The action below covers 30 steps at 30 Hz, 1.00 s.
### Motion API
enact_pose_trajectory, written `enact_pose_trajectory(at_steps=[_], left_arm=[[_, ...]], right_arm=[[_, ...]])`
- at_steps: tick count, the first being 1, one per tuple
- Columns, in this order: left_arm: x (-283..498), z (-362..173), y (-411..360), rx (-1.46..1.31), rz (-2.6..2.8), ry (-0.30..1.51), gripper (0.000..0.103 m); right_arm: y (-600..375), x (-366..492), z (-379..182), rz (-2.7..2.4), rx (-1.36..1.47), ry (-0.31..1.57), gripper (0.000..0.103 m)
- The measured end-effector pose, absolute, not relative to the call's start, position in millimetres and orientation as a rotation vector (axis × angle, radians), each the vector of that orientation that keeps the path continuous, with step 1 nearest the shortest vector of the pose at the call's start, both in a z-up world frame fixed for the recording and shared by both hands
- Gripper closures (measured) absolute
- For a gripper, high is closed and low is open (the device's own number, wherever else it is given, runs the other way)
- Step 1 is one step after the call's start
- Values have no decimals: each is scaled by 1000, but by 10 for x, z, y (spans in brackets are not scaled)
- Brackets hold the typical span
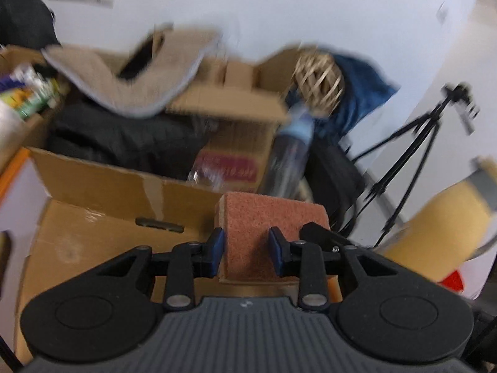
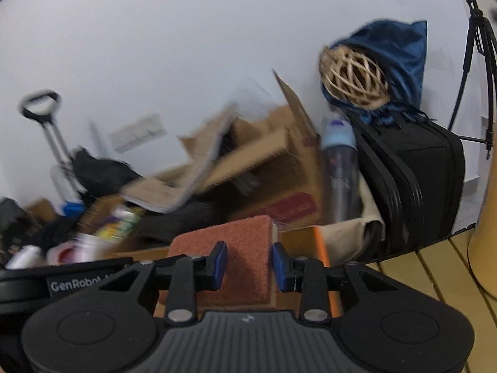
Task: Organize soft objects
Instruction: 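Carry the scouring pad into the cardboard box and release it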
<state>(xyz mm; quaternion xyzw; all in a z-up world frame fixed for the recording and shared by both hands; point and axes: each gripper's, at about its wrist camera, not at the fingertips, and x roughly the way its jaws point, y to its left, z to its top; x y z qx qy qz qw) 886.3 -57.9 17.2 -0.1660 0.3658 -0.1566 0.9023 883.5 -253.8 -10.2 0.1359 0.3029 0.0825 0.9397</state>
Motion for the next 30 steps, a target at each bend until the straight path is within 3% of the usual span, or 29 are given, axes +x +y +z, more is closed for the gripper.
enact_pose_trajectory(at_steps=[4, 11, 15, 19, 23, 30], left_arm=[[8989, -77, -783, -233, -301, 819, 73], [8671, 268, -700, -197, -296, 754, 70], [8107, 762, -389, -162, -289, 681, 64], [7379, 1278, -58, -95, -249, 592, 55], [6574, 1687, 221, -74, -210, 500, 35], [4986, 1692, 610, -34, -178, 354, 21]], right_arm=[[-2520, 8957, -322, 109, 229, 623, 76], [-2544, 8540, 40, 116, 149, 510, 78], [-2597, 7936, 493, 149, 57, 430, 63], [-2644, 7327, 971, 184, 5, 417, 57], [-2634, 6587, 1366, 234, -25, 392, 45], [-2591, 5124, 1476, 348, 7, 322, 34]])
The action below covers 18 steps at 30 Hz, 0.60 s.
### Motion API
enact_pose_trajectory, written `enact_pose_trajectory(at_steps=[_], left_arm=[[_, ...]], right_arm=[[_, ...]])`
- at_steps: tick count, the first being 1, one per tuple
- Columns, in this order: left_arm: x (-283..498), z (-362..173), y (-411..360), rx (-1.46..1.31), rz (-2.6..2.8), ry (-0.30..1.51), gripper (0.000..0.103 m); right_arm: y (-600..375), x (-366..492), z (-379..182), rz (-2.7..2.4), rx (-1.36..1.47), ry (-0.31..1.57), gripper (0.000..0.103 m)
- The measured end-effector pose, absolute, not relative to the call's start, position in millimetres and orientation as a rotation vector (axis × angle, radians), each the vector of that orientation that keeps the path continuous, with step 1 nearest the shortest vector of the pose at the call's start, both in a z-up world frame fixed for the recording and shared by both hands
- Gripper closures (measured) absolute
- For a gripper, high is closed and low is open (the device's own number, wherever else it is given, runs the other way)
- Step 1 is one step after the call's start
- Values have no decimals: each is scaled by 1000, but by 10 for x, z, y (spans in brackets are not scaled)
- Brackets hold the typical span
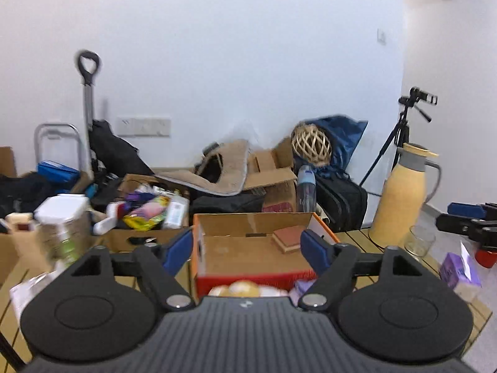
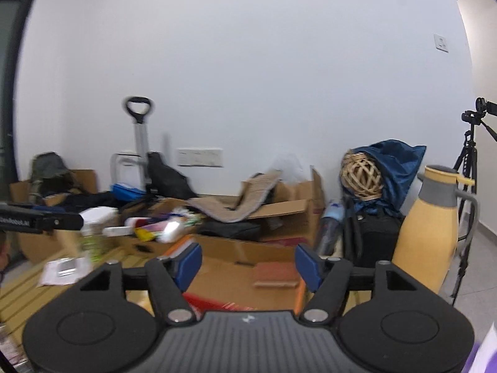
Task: Organize soft objects
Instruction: 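Carry the scouring pad into the cardboard box and release it, then grasp the white foam sponge with left gripper while right grasps glittery bag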
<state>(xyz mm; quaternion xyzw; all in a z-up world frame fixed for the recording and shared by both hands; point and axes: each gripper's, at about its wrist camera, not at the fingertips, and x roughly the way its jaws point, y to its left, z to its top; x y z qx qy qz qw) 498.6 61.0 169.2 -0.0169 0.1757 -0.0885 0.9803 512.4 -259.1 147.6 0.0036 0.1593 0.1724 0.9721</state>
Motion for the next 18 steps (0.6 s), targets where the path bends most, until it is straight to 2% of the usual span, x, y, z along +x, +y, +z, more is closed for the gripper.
enact_pose_trajectory(at_steps=[1, 4, 7, 9, 11, 15, 18], left_arm=[[4722, 1616, 659, -26, -171, 315, 17], [4114, 1349, 777, -13, -120, 259, 15], [3554, 1093, 867, -45, -89, 252, 11], [3210, 950, 904, -67, -81, 241, 7], [2824, 792, 884, -76, -67, 223, 1], [2387, 481, 807, -97, -77, 265, 0], [2374, 319, 680, -37, -115, 330, 0]], right_arm=[[-2588, 4935, 1441, 364, 12, 304, 33], [-2580, 4327, 1302, 365, 9, 274, 29], [-2575, 3775, 1105, 347, 32, 254, 27], [-2553, 3416, 944, 346, 50, 249, 20], [-2518, 3122, 783, 330, 71, 251, 20], [-2430, 2703, 440, 353, 56, 270, 17], [-2352, 2575, 207, 388, 46, 325, 17]])
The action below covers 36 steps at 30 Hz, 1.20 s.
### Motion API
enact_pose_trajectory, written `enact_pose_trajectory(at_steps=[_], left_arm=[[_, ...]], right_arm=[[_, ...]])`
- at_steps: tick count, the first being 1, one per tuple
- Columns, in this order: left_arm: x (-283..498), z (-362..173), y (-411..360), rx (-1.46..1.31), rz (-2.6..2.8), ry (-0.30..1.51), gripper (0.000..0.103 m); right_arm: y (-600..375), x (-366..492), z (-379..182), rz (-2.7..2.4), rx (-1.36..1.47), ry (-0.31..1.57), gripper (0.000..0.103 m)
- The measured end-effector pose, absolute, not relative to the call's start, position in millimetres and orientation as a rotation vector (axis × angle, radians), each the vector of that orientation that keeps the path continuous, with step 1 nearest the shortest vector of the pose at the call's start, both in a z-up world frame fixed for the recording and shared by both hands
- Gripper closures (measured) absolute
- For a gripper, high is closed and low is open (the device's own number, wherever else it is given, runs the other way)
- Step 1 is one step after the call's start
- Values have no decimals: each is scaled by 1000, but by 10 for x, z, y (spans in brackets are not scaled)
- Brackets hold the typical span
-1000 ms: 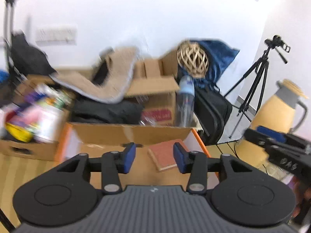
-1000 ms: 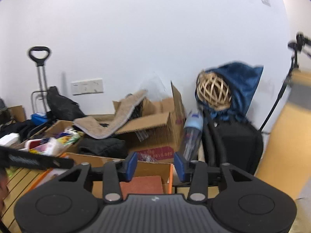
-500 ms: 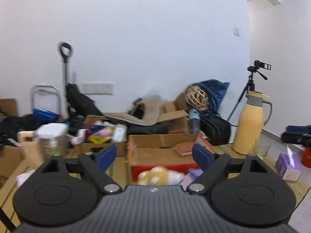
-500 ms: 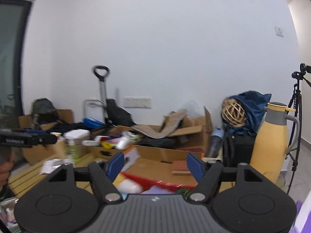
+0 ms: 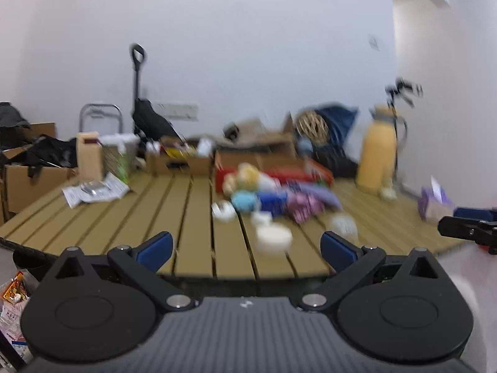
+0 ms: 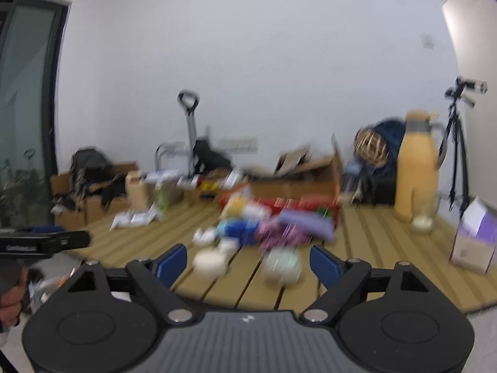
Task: Organize soft objects
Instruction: 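Grasp the white foam sponge with left gripper while right grasps glittery bag, then carry sponge and glittery bag into the cardboard box and release both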
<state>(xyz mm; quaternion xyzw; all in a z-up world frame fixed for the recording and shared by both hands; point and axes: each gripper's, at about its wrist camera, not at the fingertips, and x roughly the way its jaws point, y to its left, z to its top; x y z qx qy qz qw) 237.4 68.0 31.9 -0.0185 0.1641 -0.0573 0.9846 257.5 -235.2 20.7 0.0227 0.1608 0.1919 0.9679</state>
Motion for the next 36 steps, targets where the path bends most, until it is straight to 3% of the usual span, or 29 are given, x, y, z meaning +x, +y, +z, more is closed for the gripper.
enact_pose_trajectory(at_steps=[5, 11, 22, 27, 28, 29, 36], left_arm=[[2562, 174, 590, -49, -131, 371, 0], [2961, -161, 513, -72, -149, 454, 0], [4167, -282, 204, 3, -125, 495, 2], [4619, -452, 88, 6, -155, 543, 10], [4681, -509, 79, -3, -163, 570, 22], [4725, -548, 75, -10, -169, 591, 43], [4723, -607, 24, 1, -195, 571, 45]], right_arm=[[-2243, 2685, -28, 370, 43, 389, 20], [-2167, 3038, -349, 336, 86, 477, 30], [-2146, 4230, -476, 328, 119, 484, 31], [-2140, 4779, -586, 304, 125, 507, 43], [-2142, 4821, -621, 310, 132, 514, 47], [-2145, 4858, -662, 317, 142, 519, 53], [-2119, 4937, -765, 359, 167, 519, 60]])
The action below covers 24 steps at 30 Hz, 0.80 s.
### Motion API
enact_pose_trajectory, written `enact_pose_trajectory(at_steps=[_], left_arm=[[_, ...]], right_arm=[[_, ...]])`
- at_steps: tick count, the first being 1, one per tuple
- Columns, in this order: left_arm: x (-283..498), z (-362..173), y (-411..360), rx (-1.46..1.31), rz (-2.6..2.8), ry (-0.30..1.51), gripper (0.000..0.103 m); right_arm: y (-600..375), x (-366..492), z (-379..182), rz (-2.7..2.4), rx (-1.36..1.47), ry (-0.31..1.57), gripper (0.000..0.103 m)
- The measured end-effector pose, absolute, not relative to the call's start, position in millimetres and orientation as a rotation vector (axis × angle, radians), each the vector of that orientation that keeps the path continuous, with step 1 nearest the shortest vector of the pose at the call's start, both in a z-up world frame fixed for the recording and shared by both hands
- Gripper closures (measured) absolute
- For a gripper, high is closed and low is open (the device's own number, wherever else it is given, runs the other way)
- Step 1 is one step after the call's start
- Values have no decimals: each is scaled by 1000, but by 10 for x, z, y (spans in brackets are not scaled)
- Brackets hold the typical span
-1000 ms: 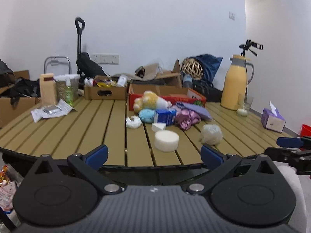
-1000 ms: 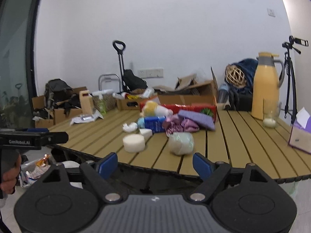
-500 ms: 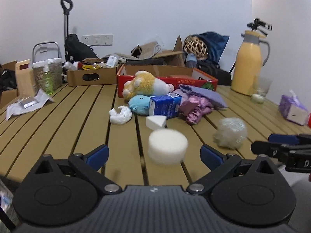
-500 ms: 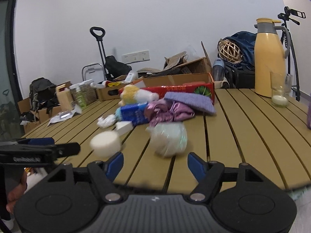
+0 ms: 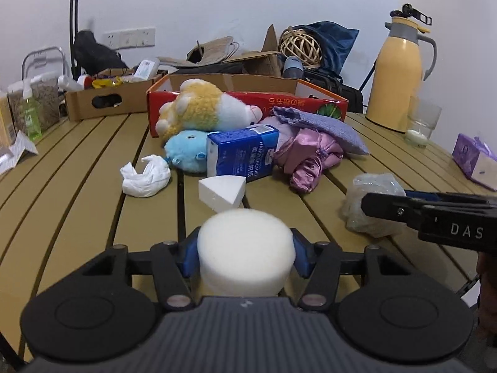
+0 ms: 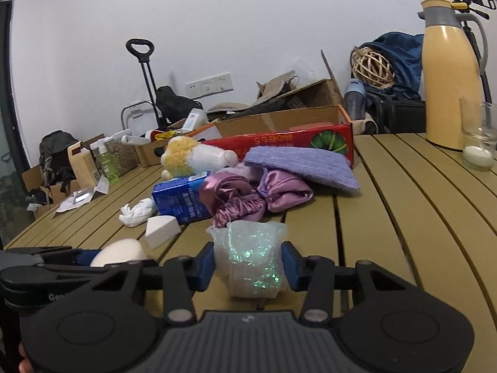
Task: Organize soft objects
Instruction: 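Carry sponge and glittery bag into the cardboard box and release both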
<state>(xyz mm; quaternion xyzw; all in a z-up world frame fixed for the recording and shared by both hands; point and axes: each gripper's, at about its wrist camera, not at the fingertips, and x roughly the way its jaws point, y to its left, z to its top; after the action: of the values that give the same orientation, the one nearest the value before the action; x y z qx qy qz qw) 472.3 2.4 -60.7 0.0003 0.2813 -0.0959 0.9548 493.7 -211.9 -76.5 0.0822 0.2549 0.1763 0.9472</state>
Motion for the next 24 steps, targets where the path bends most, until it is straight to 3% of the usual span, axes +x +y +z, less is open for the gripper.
enact_pose_trajectory(at_steps=[9, 24], left_arm=[[4678, -562, 170, -99, -217, 567, 46], [3762, -166, 424, -215, -203, 455, 46]], right_arm=[[-2120, 4755, -720, 333, 156, 486, 67], [-2242, 3816, -296, 324, 177, 382, 67]])
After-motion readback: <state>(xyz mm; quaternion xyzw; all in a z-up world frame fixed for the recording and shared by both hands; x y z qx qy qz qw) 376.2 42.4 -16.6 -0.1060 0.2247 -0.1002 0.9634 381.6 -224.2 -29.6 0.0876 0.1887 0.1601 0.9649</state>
